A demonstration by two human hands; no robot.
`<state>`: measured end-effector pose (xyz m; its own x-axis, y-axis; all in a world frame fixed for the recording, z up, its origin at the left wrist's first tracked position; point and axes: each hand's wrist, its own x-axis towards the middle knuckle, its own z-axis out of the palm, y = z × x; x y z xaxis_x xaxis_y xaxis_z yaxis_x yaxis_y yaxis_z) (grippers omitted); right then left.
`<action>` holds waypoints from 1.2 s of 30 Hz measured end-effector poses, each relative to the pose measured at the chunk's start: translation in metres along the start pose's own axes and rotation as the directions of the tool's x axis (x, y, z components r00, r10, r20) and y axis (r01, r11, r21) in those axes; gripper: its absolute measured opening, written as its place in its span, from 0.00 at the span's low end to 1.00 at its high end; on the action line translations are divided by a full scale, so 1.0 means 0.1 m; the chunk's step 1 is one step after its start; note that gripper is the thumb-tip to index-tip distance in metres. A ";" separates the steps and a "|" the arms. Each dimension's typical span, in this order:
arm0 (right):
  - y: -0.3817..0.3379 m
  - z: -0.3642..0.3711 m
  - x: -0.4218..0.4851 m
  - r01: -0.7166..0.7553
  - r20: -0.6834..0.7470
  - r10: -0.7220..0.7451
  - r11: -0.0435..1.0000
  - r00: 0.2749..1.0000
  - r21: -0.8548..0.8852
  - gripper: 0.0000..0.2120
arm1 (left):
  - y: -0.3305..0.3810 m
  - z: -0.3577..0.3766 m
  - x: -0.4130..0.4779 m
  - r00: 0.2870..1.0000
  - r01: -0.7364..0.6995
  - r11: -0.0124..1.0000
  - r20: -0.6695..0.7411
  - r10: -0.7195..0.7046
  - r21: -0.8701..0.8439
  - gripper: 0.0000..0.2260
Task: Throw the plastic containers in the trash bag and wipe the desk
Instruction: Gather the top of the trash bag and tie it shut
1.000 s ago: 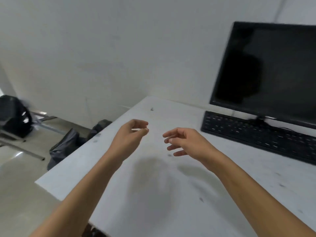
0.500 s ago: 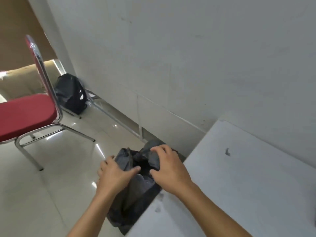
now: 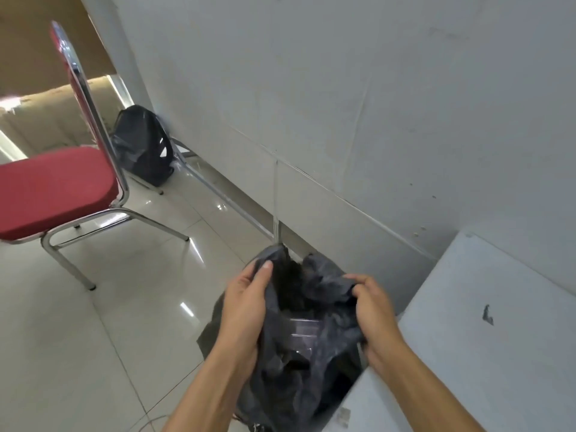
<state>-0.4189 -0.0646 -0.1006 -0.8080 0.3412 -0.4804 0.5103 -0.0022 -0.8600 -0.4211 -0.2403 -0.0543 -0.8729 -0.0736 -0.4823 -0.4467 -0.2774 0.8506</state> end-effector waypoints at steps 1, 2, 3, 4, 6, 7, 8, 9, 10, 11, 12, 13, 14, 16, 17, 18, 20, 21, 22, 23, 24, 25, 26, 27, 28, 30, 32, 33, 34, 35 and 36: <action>0.01 0.02 -0.10 0.025 0.158 -0.024 1.000 0.987 -0.006 0.19 | -0.02 0.06 0.00 1.000 -0.011 0.999 0.029 0.010 0.049 0.11; 0.00 0.05 -0.18 0.038 0.344 -0.030 0.999 0.938 -0.017 0.26 | -0.04 0.13 -0.01 0.998 -0.008 0.995 0.056 0.003 0.097 0.11; -0.01 0.07 -0.23 0.076 0.516 -0.039 0.996 0.856 -0.051 0.35 | -0.06 0.18 0.01 0.996 -0.014 0.988 0.086 0.001 0.153 0.12; -0.02 0.08 -0.27 0.156 0.639 -0.031 0.978 0.769 -0.140 0.40 | -0.07 0.25 0.00 0.992 -0.035 0.975 0.126 0.007 0.221 0.12; 0.02 0.13 -0.27 0.376 0.683 -0.049 0.862 0.729 -0.339 0.37 | -0.09 0.32 0.02 0.972 -0.105 0.917 0.233 0.013 0.384 0.13; 0.04 0.15 -0.23 0.454 0.638 -0.106 0.790 0.762 -0.412 0.28 | -0.12 0.34 0.03 0.960 -0.134 0.890 0.281 0.007 0.436 0.13; 0.03 0.16 -0.19 0.486 0.587 -0.159 0.746 0.794 -0.454 0.16 | -0.12 0.33 0.03 0.946 -0.157 0.874 0.324 0.000 0.460 0.13; 0.05 0.16 -0.14 0.474 0.535 -0.185 0.741 0.825 -0.476 0.07 | -0.13 0.30 0.04 0.940 -0.185 0.860 0.342 0.013 0.475 0.12; 0.07 0.15 -0.09 0.433 0.482 -0.186 0.768 0.856 -0.472 0.04 | -0.13 0.26 0.03 0.941 -0.219 0.848 0.336 0.052 0.483 0.12; 0.06 0.14 -0.06 0.362 0.421 -0.165 0.818 0.892 -0.447 0.06 | -0.14 0.19 0.01 0.947 -0.249 0.829 0.306 0.100 0.501 0.15; 0.06 0.15 -0.03 0.275 0.357 -0.129 0.876 0.925 -0.396 0.07 | -0.18 0.10 -0.01 0.954 -0.265 0.806 0.268 0.138 0.530 0.24; 0.05 0.15 -0.02 0.181 0.291 -0.082 0.926 0.953 -0.331 0.07 | -0.23 0.00 -0.03 0.961 -0.258 0.776 0.234 0.146 0.575 0.36; 0.05 0.16 -0.03 0.103 0.247 -0.039 0.962 0.968 -0.253 0.07 | -0.29 -0.08 -0.08 0.966 -0.241 0.738 0.231 0.118 0.630 0.48; 0.03 0.20 -0.03 0.006 0.277 0.025 0.994 0.960 -0.109 0.12 | -0.48 -0.13 -0.16 0.954 -0.235 0.655 0.298 0.015 0.718 0.63; 0.03 0.22 -0.04 -0.016 0.342 0.049 0.995 0.939 -0.098 0.17 | -0.59 -0.11 -0.16 0.948 -0.227 0.660 0.316 -0.018 0.716 0.65; 0.03 0.23 -0.05 -0.001 0.415 0.059 0.990 0.908 -0.139 0.24 | -0.68 -0.09 -0.13 0.953 -0.203 0.691 0.303 -0.023 0.694 0.64; -0.02 0.18 -0.08 0.098 0.529 0.105 0.935 0.842 -0.342 0.36 | -0.79 -0.08 0.02 0.981 -0.166 0.729 0.189 0.051 0.664 0.47; -0.07 0.13 -0.07 0.170 0.565 0.140 0.871 0.813 -0.460 0.38 | -0.81 -0.11 0.09 0.990 -0.140 0.722 0.111 0.087 0.678 0.30; -0.15 0.06 -0.04 0.247 0.577 0.180 0.774 0.796 -0.582 0.37 | -0.82 -0.14 0.14 0.996 -0.085 0.721 0.035 0.085 0.688 0.15; -0.24 -0.02 0.01 0.316 0.556 0.196 0.651 0.808 -0.690 0.33 | -0.80 -0.16 0.14 0.997 -0.052 0.730 -0.012 0.081 0.682 0.07; -0.32 -0.08 0.08 0.354 0.508 0.195 0.513 0.839 -0.782 0.27 | -0.80 -0.20 0.12 0.996 -0.033 0.754 -0.040 0.078 0.657 0.05; -0.39 -0.12 0.17 0.351 0.438 0.165 0.387 0.883 -0.853 0.23 | -0.80 -0.21 0.08 0.994 -0.037 0.779 -0.056 0.092 0.626 0.06; -0.45 -0.13 0.25 0.325 0.372 0.111 0.301 0.922 -0.896 0.21 | -0.79 -0.21 0.04 0.992 -0.050 0.798 -0.062 0.109 0.600 0.05; -0.52 -0.10 0.29 0.313 0.337 0.050 0.267 0.940 -0.912 0.23 | -0.82 -0.21 0.00 0.991 -0.060 0.807 -0.060 0.117 0.588 0.04; -0.54 -0.02 0.37 0.346 0.356 -0.009 0.250 0.935 -0.904 0.27 | -0.85 -0.21 -0.03 0.993 -0.055 0.810 -0.054 0.107 0.584 0.04; -0.50 0.17 0.52 0.527 0.535 -0.051 0.272 0.844 -0.805 0.42 | -0.92 -0.20 -0.07 0.995 -0.029 0.818 -0.058 0.077 0.574 0.05; -0.44 0.41 0.64 0.631 0.671 0.038 0.305 0.741 -0.713 0.51 | -0.97 -0.22 -0.09 0.998 0.013 0.814 -0.060 0.027 0.580 0.07; -0.36 0.50 0.70 0.635 0.689 0.134 0.295 0.713 -0.714 0.51 | -1.00 -0.24 -0.10 0.998 0.024 0.817 -0.056 0.010 0.576 0.08; -0.26 0.57 0.75 0.626 0.687 0.234 0.287 0.688 -0.725 0.50 | -1.02 -0.25 -0.09 0.998 0.039 0.830 -0.059 -0.007 0.557 0.06; -0.16 0.61 0.79 0.594 0.660 0.334 0.288 0.673 -0.751 0.48 | -1.03 -0.26 -0.11 0.997 0.075 0.851 -0.063 -0.049 0.520 0.03; -0.05 0.63 0.82 0.554 0.621 0.409 0.283 0.668 -0.783 0.43 | -1.03 -0.28 -0.08 0.992 0.122 0.859 -0.084 -0.093 0.497 0.07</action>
<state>-0.5060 -0.0958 -0.1462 -0.5142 -0.3569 -0.7799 -0.0730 0.9242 -0.3748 -0.3624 -0.2380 -0.1439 -0.8083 -0.1274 -0.5749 -0.5879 0.2286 0.7760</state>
